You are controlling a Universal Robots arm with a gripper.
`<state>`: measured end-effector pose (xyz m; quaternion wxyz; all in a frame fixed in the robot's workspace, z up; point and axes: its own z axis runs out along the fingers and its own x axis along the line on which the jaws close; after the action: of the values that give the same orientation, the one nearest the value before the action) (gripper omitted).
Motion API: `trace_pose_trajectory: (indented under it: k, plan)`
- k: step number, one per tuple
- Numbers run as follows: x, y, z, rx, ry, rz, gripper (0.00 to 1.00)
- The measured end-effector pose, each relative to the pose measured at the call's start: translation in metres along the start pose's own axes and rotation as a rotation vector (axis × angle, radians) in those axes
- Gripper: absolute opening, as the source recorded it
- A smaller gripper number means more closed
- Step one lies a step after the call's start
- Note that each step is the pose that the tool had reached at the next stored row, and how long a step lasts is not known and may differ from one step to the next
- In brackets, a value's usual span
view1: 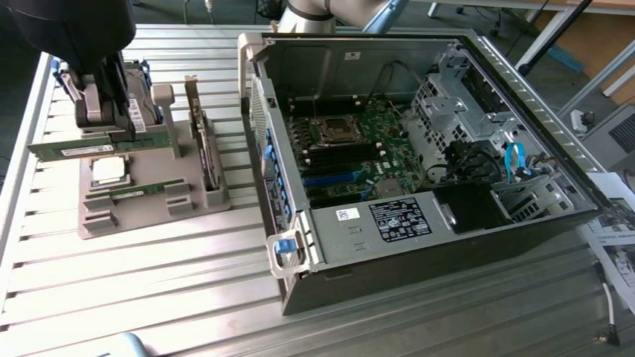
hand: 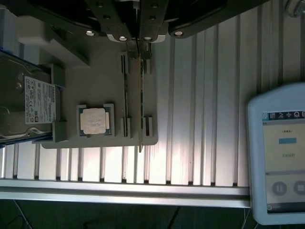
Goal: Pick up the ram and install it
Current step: 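Pick up the ram and move it above insertion slot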
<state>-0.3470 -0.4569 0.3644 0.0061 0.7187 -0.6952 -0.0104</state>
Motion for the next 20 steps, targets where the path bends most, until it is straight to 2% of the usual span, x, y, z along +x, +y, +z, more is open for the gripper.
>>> trace_pose_trajectory:
  k: [8,20]
  plan:
    - [0.0,0.0003,-0.011,0.0001,0.0021,0.0,0.12]
    - [0.0,0.0005,-0.022,0.0,0.0028,0.0,0.12]
